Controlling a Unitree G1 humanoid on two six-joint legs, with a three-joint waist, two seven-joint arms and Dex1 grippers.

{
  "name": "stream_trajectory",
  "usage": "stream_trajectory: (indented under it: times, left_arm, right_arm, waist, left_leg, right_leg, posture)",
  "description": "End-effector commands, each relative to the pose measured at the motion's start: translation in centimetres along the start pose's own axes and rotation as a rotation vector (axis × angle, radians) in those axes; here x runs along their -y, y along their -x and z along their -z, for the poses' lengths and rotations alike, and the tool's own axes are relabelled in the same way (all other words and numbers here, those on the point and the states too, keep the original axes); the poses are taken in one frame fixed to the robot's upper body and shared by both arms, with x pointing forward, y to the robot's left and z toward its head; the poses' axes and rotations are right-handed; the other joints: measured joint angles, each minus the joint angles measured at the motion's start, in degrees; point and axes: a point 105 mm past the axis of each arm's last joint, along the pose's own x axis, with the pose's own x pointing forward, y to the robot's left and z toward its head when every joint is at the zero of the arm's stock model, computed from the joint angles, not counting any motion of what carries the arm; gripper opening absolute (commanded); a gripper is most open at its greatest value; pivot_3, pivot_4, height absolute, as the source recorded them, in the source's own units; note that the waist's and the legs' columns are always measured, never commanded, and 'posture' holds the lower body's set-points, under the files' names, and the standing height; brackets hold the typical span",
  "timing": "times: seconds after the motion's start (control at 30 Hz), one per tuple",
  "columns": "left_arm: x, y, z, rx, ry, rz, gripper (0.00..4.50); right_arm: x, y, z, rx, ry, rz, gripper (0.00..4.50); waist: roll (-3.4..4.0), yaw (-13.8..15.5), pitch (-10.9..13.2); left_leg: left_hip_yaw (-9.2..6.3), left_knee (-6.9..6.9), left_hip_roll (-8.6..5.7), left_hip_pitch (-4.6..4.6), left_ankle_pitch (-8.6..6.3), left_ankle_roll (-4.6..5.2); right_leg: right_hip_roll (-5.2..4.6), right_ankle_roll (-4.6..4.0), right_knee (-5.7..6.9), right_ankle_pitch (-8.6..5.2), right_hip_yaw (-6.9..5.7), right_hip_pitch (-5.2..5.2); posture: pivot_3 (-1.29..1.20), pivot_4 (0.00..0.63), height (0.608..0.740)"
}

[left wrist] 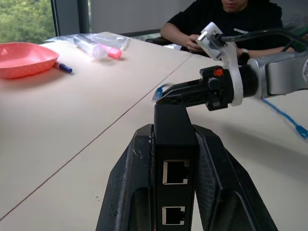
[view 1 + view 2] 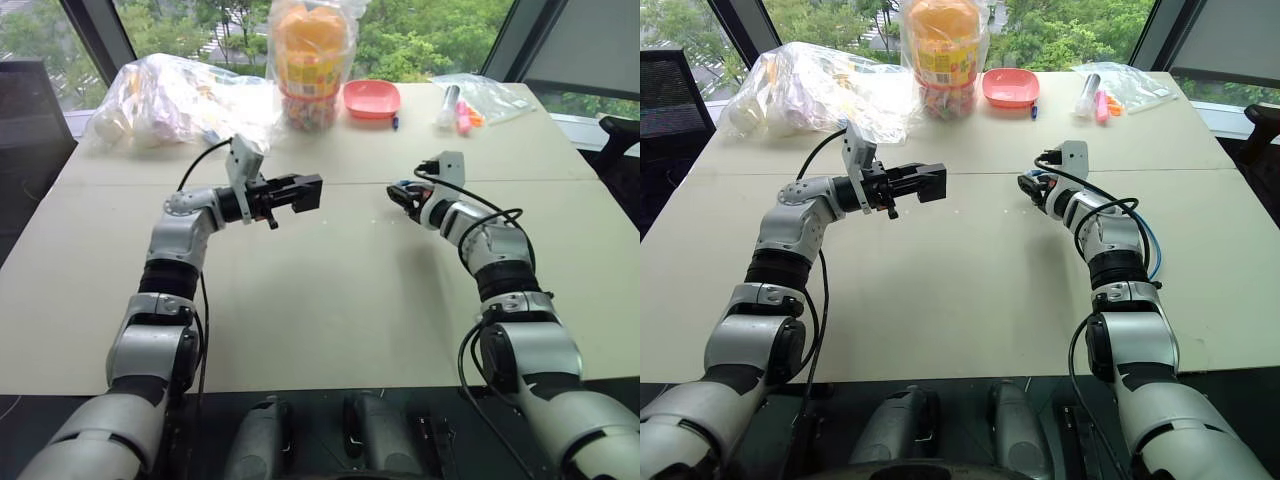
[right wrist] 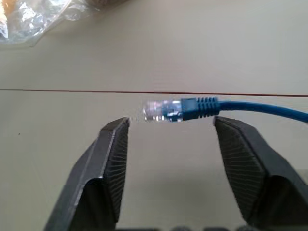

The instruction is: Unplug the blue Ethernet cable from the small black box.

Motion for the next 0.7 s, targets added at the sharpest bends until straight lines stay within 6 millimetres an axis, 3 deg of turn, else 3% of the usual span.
stream_trajectory:
  times: [0.03,0.23,0.47,0.53,0.7]
  left_arm:
    - [0.5,-0.7,-1.0,0.024,-0.081,0.001,0.51]
    - [0.2,-2.2,1.6,0.003,-0.130,-0.129,0.51]
    - [0.3,-3.8,4.3,-0.027,-0.136,-0.175,0.51]
    - [0.3,-3.9,4.7,-0.035,-0.129,-0.172,1.55]
    - [-0.3,-2.8,4.5,-0.045,-0.106,-0.162,3.59]
  right_arm:
    - [-0.8,0.7,-1.3,0.045,0.062,-0.057,4.43]
    - [-5.7,4.6,2.1,-0.012,0.249,-0.352,4.43]
    - [-6.4,5.8,2.2,0.051,0.208,-0.342,4.43]
    - [-6.4,5.8,2.3,0.055,0.215,-0.328,4.50]
    - [-5.1,6.5,2.0,0.071,0.218,-0.273,4.50]
  waist:
    - [0.00,0.0,0.0]
    - [0.01,0.2,0.0]
    - [0.01,0.1,0.0]
    - [0.01,0.2,0.0]
    - [0.01,0.3,0.0]
  left_leg:
    - [0.00,0.00,0.00,0.00,0.00,0.00]
    - [-0.02,0.00,-0.02,-0.01,-0.04,0.06]
    - [-0.01,0.25,0.03,0.05,-0.03,0.06]
    - [-0.04,0.34,0.05,0.04,-0.04,0.06]
    - [-0.03,0.60,0.04,-0.05,-0.16,0.26]
  right_leg:
    - [0.00,0.00,0.00,0.00,0.00,0.00]
    - [0.00,0.01,-0.04,0.00,-0.01,0.02]
    - [0.08,0.13,0.00,0.08,-0.05,0.10]
    - [0.10,0.13,0.01,0.08,-0.05,0.12]
    - [0.06,0.17,0.01,0.11,-0.06,0.19]
  posture:
    - [0.00,0.150,0.740]
    - [0.00,0.150,0.740]
    - [0.00,0.150,0.740]
    - [0.00,0.150,0.740]
    - [0.00,0.150,0.740]
